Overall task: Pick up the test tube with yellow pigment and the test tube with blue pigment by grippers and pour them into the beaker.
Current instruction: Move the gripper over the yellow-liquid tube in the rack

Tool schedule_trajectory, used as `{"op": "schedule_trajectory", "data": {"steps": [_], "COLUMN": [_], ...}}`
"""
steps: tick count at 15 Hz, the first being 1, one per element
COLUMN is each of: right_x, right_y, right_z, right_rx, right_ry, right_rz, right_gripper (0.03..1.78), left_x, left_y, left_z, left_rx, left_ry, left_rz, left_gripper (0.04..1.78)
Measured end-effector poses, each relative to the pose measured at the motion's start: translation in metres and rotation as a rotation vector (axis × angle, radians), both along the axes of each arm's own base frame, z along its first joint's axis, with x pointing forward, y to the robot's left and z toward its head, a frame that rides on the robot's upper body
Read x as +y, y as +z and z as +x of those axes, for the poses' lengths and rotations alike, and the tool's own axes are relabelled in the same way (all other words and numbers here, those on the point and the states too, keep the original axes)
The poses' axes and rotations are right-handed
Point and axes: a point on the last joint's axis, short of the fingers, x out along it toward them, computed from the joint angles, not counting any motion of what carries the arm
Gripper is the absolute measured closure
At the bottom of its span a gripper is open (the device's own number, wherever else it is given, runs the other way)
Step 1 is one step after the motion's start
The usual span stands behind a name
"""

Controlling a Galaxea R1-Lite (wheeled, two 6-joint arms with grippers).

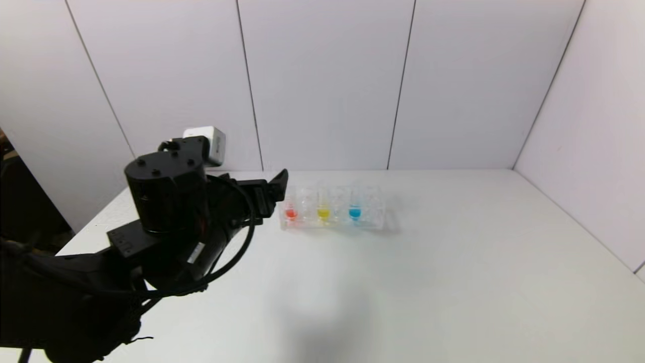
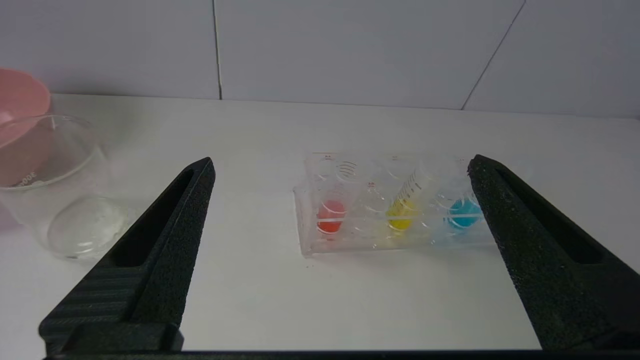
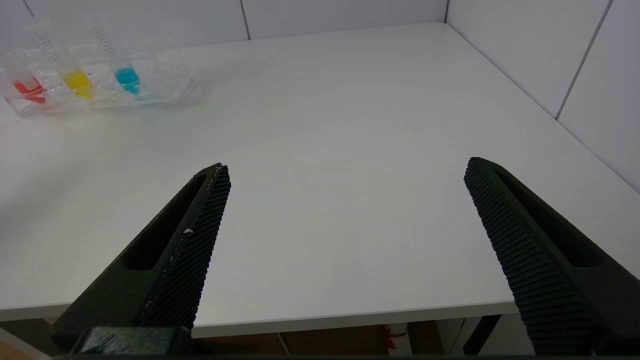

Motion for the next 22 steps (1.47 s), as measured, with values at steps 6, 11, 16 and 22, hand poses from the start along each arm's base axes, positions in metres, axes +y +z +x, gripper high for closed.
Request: {"op": "schedule_trajectory", "data": {"steps": [6, 11, 16, 22], "right_x": [0.000, 0.000, 0.000, 0.000], "right_y": [0.000, 0.000, 0.000, 0.000], "right_z": [0.000, 0.000, 0.000, 0.000], "right_rx": [0.000, 0.000, 0.000, 0.000], "right_ry": [0.000, 0.000, 0.000, 0.000], "right_rz": [0.000, -0.001, 0.000, 0.000], "right_gripper": [0.10, 0.10, 0.10, 0.10], "left_x": [-0.055, -0.084, -0.105, -0.106], "left_y": [-0.037, -0.057, -0.074, -0.091], "left_z": [0.010, 0.022, 0.044, 0.079], "left_rx": [-0.001, 0.014, 0.016, 0.018], "left_ry": [0.020, -0.003, -0.002, 0.050], "left_rz": [0.007, 0.027, 0.039, 0.050], "left_gripper": [0.06, 0.06, 0.06, 0.06]}}
